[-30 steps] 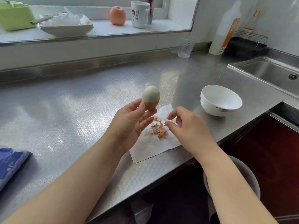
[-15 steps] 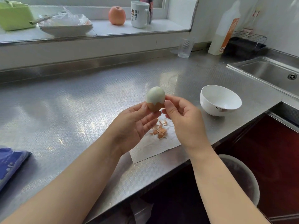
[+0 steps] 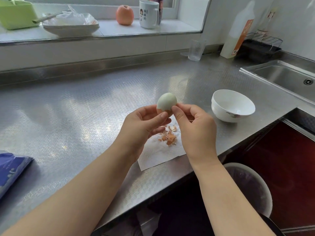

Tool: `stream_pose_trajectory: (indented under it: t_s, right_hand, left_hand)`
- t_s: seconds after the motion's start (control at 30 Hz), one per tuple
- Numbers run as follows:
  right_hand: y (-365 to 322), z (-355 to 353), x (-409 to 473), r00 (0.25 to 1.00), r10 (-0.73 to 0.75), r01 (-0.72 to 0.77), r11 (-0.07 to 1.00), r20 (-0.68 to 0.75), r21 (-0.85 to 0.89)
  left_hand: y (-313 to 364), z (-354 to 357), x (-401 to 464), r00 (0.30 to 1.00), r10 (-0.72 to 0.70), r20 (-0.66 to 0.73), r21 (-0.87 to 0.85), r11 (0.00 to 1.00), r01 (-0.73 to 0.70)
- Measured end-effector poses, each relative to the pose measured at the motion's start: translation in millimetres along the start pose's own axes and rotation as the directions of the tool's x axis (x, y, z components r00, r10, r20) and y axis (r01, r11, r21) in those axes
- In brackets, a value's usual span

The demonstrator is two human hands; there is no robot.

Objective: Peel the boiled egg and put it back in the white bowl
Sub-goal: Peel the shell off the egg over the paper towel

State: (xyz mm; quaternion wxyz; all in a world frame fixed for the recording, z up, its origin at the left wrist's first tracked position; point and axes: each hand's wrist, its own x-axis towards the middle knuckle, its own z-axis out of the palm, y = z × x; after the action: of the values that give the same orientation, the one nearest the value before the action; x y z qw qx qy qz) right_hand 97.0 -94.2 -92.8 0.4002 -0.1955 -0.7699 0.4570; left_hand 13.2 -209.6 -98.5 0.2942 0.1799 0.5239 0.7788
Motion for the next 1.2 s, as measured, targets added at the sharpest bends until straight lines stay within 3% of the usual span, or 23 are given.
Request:
stream_pose_trajectory:
  t_s: [0.23, 0.37, 0.43, 0.53, 0.6, 0.63, 0.7, 0.77, 0.83, 0.9, 1.07, 1.2]
  right_hand:
    - [-5.3, 2.4, -1.5, 0.999, 0.04, -0.04, 0.999, -0.027, -0.012]
    - [-6.1, 1.7, -0.2, 0.974, 0.226, -0.225, 0.965, 0.005, 0.135]
    - [-5.9, -0.4, 4.8, 0.926, 0.365, -0.376, 0.88, 0.093, 0.291]
    - [-5.6, -8.3, 13.9, 0.798, 0.518, -0.602, 0.646, 0.309, 0.47]
    - [-3.8, -15.2, 18.4, 0.73, 0.533, -0.68, 0.505, 0.427, 0.532]
    - [-2.5, -17.8, 19.6, 0.727, 0.523, -0.684, 0.496, 0.446, 0.534]
    - [1.6, -21.4, 19.9, 0.795, 0.484, -0.605, 0.674, 0.365, 0.423]
    - [6.2, -23.9, 17.7, 0.896, 0.373, -0.408, 0.905, 0.24, 0.12]
    - [8.0, -25.1, 14.5, 0.92, 0.279, -0.25, 0.958, 0.274, -0.138]
    - [9.0, -23.7, 8.5, 0.881, 0.267, -0.191, 0.956, 0.391, -0.222]
    - [12.5, -18.7, 4.4, 0.964, 0.132, -0.074, 0.967, 0.23, -0.244]
    - [6.7, -16.3, 8.7, 0.959, 0.201, -0.23, 0.964, 0.2, 0.134]
  left_hand:
    - [-1.6, 4.2, -1.6, 0.986, 0.139, -0.094, 0.202, 0.972, -0.118]
    - [-3.3, 6.1, -2.2, 0.967, 0.218, -0.132, 0.347, 0.924, -0.161]
    - [-3.0, 5.2, -1.9, 0.966, 0.223, -0.129, 0.376, 0.913, -0.16]
    - [-2.3, 2.1, -1.4, 0.97, 0.215, -0.114, 0.389, 0.908, -0.156]
    - [-2.6, 0.4, -0.6, 0.971, 0.209, -0.115, 0.404, 0.903, -0.147]
    - [-2.7, 0.1, -0.2, 0.972, 0.2, -0.122, 0.401, 0.906, -0.136]
    - [-2.6, -1.2, 1.0, 0.976, 0.167, -0.143, 0.359, 0.927, -0.106]
    - [-2.1, -2.4, 1.9, 0.981, 0.122, -0.153, 0.293, 0.953, -0.072]
    - [-0.8, -2.8, 1.8, 0.986, 0.078, -0.15, 0.207, 0.977, -0.046]
    - [0.2, -2.3, 1.7, 0.99, 0.044, -0.134, 0.113, 0.993, -0.028]
    - [2.5, -1.4, 0.8, 0.998, -0.023, -0.06, -0.05, 0.999, 0.02]
    - [3.9, -2.1, 0.9, 0.998, -0.054, 0.011, -0.118, 0.992, 0.055]
